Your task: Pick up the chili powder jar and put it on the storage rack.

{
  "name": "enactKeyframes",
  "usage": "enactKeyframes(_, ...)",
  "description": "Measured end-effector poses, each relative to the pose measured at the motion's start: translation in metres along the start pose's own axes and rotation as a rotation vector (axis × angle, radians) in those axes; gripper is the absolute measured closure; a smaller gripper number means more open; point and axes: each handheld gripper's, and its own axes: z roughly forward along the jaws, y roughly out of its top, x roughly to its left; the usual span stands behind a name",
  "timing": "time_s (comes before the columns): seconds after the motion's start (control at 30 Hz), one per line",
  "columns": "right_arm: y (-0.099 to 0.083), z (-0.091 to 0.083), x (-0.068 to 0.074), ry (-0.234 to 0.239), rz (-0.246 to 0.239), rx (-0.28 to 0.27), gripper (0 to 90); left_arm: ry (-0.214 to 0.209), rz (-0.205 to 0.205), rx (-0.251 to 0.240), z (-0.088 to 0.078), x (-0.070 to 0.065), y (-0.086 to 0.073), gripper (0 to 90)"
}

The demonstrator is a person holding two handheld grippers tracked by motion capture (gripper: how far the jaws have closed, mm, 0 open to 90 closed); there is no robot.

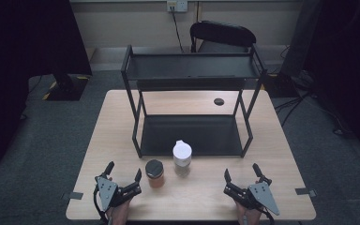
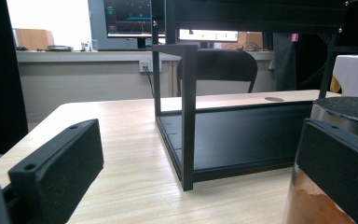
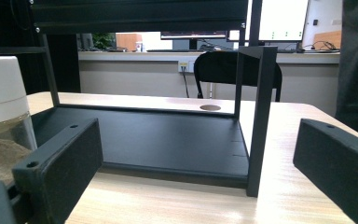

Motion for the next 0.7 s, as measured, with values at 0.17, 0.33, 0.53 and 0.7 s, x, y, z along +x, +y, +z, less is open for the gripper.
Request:
enactKeyframes(0.17,0.0,0.0,0.0006,-0.004,0.0,0.0,0.1,0.0,0.0,0.0,0.0,0.0,0.0001,0.0)
enactKeyframes(0.33,0.0001,0.0,0.0006,-0.003,-0.001,0.0,0.1,0.002,0.0,0.0,0.0001,-0.0005,0.0001,0.0)
enactKeyframes(0.53,0.0001,0.0,0.0006,-0.003,-0.001,0.0,0.1,0.01,0.0,0.0,0.0003,-0.0016,0.0001,0.0)
enactKeyframes(0.7,0.0001,0.0001,0.0006,-0.003,0.0,0.001,0.1,0.006,-0.004,0.002,0.001,-0.0005,0.0005,0.0)
